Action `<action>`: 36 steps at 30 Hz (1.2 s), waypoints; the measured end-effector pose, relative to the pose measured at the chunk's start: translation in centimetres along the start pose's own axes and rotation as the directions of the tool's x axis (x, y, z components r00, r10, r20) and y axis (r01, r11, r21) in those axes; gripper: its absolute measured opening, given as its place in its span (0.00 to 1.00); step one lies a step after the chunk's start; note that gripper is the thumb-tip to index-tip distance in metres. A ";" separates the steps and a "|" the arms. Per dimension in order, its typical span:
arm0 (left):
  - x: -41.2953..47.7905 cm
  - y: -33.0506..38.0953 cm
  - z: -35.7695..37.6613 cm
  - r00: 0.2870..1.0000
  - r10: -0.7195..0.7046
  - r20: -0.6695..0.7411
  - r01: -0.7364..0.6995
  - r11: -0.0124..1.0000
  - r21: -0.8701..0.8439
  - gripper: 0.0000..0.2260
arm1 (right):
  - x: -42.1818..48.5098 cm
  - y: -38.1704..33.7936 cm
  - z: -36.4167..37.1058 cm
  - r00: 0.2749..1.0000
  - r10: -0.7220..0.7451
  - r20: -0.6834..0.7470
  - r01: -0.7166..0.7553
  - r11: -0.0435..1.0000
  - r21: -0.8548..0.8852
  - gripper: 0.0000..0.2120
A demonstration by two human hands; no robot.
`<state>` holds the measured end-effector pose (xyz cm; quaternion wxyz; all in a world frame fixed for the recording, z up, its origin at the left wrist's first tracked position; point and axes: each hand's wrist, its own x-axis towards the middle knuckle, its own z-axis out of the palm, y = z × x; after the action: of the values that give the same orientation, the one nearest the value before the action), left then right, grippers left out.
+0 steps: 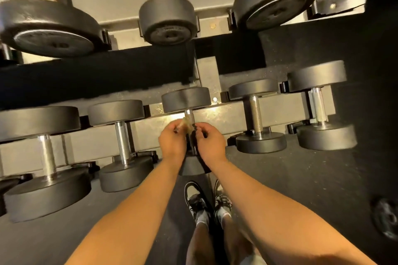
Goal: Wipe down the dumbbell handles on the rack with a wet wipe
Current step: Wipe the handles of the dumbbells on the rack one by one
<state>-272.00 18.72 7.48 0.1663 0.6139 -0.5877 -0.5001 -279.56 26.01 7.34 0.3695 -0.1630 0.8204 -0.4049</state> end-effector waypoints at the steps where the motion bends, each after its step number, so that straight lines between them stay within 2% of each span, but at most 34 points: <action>1: 0.5 -0.1 0.5 1.000 0.012 -0.023 -0.013 1.000 -0.019 0.08 | 0.6 0.6 0.4 1.000 -0.030 0.000 0.030 0.999 -0.045 0.11; 4: 1.8 -0.8 2.0 0.997 0.043 -0.069 -0.053 0.989 -0.142 0.10 | 1.5 2.4 1.6 0.996 -0.091 0.001 0.090 0.990 -0.111 0.09; 7: 2.4 -2.0 2.6 0.987 0.156 -0.048 -0.158 0.987 -0.039 0.10 | 1.4 3.6 2.3 0.987 -0.158 -0.017 0.153 0.971 -0.185 0.11; 10: 2.2 -3.3 2.5 0.972 0.234 0.025 -0.235 0.969 0.070 0.11 | 1.4 4.0 2.2 0.989 -0.149 -0.015 0.143 0.967 -0.211 0.12; 15: 1.9 -4.2 1.8 0.981 0.184 0.061 -0.189 0.976 0.108 0.12 | 1.3 4.1 2.1 0.988 -0.151 -0.022 0.141 0.957 -0.252 0.13; 19: 3.5 -2.8 1.9 0.994 0.082 -0.069 -0.088 0.992 -0.088 0.10 | 1.4 4.3 2.1 0.984 -0.177 -0.023 0.166 0.955 -0.247 0.14; 22: 3.2 -2.6 2.7 0.991 0.135 0.011 -0.134 0.990 -0.045 0.09 | 1.4 4.4 2.1 0.985 -0.173 -0.017 0.163 0.953 -0.257 0.14; 24: 2.6 -2.9 3.0 0.993 0.108 0.035 -0.105 0.991 -0.077 0.10 | 1.5 4.3 2.1 0.985 -0.170 -0.016 0.160 0.954 -0.255 0.13; 27: 1.9 -3.4 3.0 0.997 0.072 0.020 -0.069 0.992 -0.108 0.07 | 1.5 4.3 2.1 0.988 -0.155 -0.016 0.146 0.956 -0.253 0.13; 32: 3.0 -2.8 3.2 0.993 0.114 -0.035 -0.116 0.991 -0.072 0.08 | 1.5 4.5 2.3 0.986 -0.166 -0.026 0.154 0.954 -0.256 0.13; 36: 3.2 -1.6 3.7 0.999 0.007 -0.042 -0.015 0.979 -0.204 0.08 | 1.6 4.5 2.3 0.985 -0.168 -0.025 0.155 0.950 -0.271 0.13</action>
<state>-274.74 17.76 3.24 0.2430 0.6005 -0.5331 -0.5441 -278.85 26.63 2.15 0.2899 -0.2683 0.8600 -0.3230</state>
